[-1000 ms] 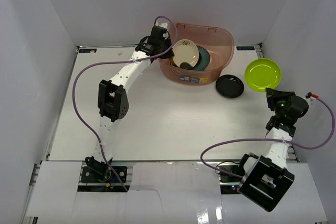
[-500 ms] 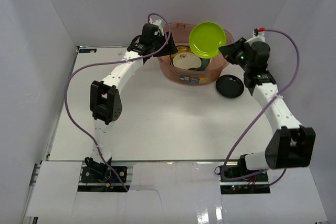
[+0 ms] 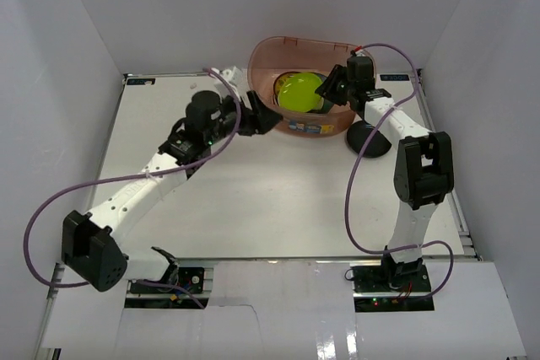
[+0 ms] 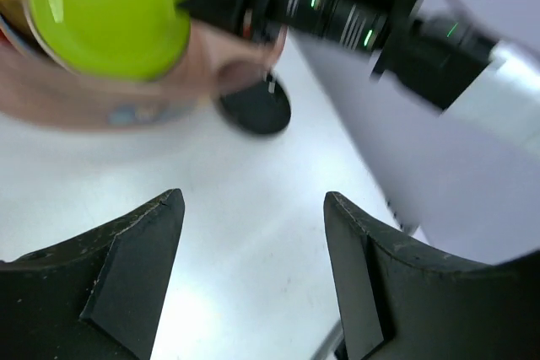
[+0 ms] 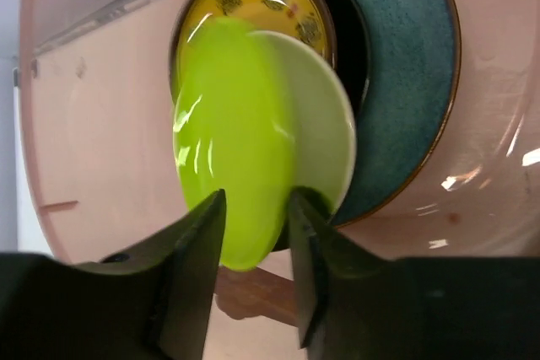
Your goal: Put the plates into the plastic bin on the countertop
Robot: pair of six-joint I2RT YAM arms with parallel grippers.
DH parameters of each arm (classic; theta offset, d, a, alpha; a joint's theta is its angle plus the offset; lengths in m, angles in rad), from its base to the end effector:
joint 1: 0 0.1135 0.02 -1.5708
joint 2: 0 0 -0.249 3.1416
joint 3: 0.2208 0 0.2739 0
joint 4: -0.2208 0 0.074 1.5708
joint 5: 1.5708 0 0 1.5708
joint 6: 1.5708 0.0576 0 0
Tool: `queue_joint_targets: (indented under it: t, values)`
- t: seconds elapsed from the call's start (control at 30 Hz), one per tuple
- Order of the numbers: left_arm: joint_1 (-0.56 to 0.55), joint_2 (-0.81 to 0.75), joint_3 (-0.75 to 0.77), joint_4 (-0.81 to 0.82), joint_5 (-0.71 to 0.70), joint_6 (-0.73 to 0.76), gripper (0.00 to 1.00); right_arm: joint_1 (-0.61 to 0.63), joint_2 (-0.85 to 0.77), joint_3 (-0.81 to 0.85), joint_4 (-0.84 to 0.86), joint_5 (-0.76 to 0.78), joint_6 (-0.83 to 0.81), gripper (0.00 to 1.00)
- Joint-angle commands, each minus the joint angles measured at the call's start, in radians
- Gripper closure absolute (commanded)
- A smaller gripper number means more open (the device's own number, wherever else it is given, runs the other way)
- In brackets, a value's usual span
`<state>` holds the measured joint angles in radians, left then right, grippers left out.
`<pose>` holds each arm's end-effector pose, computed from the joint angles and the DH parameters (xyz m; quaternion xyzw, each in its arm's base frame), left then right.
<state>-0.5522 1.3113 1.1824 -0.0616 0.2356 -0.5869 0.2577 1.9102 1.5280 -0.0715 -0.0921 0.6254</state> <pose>0.2965 -0.1985 0.3547 0.0615 0.7670 -0.4173 0.4836 0.4737 0.1303 0.2467 0.1309 0.8373 0.2615 0.4619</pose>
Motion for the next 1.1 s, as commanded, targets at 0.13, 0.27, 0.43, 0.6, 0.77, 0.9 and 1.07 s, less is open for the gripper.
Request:
queue_joint_targets:
  t: [0.13, 0.27, 0.43, 0.6, 0.77, 0.9, 1.07]
  values:
    - [-0.208, 0.135, -0.167, 0.046, -0.019, -0.086, 0.23, 0.005, -0.105, 0.060, 0.019, 0.014, -0.058, 0.34]
    - [-0.304, 0.279, -0.084, 0.054, -0.058, -0.090, 0.23, -0.031, -0.278, -0.069, 0.024, 0.055, -0.122, 0.46]
    - [-0.371, 0.367, 0.005, 0.100, -0.038, -0.074, 0.23, -0.277, -0.601, -0.506, 0.119, -0.042, -0.070, 0.68]
    - [-0.387, 0.290, -0.010, 0.097, -0.022, 0.031, 0.17, -0.644, -0.699, -0.871, 0.260, -0.268, -0.009, 0.49]
    - [-0.387, 0.139, -0.095, 0.014, -0.073, 0.140, 0.07, -0.699, -0.554, -0.996, 0.449, -0.389, 0.106, 0.36]
    - [-0.387, -0.047, -0.147, -0.102, -0.203, 0.228, 0.02, -0.695, -0.363, -1.032, 0.672, -0.426, 0.247, 0.36]
    - [-0.382, -0.168, -0.202, -0.164, -0.390, 0.347, 0.02, -0.600, -0.162, -0.974, 0.765, -0.327, 0.330, 0.40]
